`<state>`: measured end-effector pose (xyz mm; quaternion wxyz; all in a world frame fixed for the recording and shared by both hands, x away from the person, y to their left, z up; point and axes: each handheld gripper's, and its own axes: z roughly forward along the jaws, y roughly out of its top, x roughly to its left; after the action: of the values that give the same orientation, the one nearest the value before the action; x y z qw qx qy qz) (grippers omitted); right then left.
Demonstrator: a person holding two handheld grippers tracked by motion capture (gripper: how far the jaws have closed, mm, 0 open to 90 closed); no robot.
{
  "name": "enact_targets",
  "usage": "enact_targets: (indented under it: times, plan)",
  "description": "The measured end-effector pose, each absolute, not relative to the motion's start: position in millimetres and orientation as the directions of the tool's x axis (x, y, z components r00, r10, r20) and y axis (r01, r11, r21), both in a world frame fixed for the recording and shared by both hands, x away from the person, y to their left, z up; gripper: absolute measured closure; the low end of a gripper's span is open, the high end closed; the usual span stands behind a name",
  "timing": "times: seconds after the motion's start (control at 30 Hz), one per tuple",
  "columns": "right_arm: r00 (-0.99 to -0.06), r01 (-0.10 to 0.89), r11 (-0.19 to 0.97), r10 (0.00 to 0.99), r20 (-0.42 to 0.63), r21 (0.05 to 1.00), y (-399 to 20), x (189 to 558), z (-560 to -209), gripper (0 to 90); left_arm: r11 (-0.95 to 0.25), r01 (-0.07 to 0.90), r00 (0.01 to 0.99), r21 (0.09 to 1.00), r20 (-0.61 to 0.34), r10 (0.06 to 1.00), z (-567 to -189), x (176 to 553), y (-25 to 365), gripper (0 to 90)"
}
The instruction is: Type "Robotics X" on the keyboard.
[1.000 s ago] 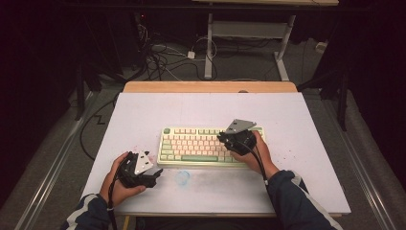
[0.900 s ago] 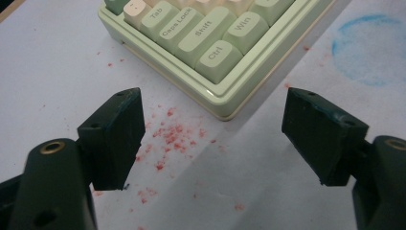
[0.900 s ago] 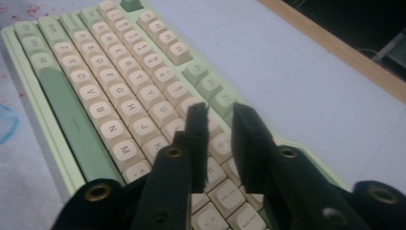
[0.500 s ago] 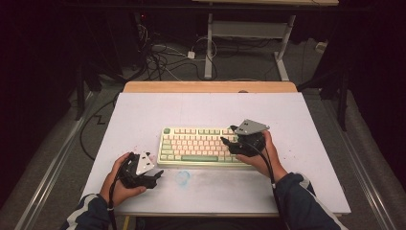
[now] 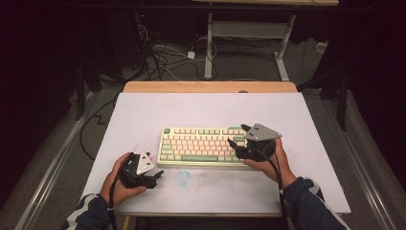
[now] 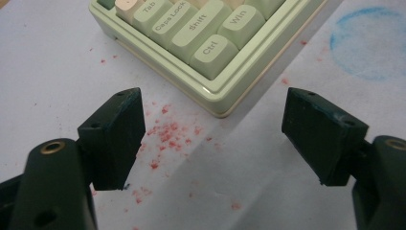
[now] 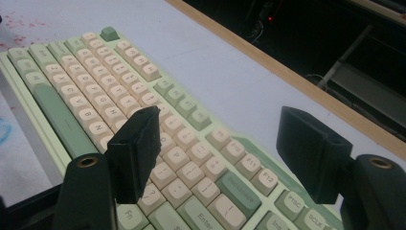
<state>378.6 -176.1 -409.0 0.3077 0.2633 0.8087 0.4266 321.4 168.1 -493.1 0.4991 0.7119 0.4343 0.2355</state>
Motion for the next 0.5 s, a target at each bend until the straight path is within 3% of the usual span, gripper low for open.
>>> enact_targets:
  times: [0.3,0.5]
  plan:
    - [-0.641,0.166,0.468,0.72,-0.266,0.868,-191.7,366.2,-411.0,20.7,-0.132,0.393,0.519,0.91,-0.101,0.849,-494.4,321.1,167.0,21.4]
    - [-0.635,0.161,0.464,0.724,-0.269,0.871,-200.3,356.5,-414.8,19.5,-0.127,0.395,0.512,0.91,-0.103,0.853,-494.4,321.5,167.7,21.4]
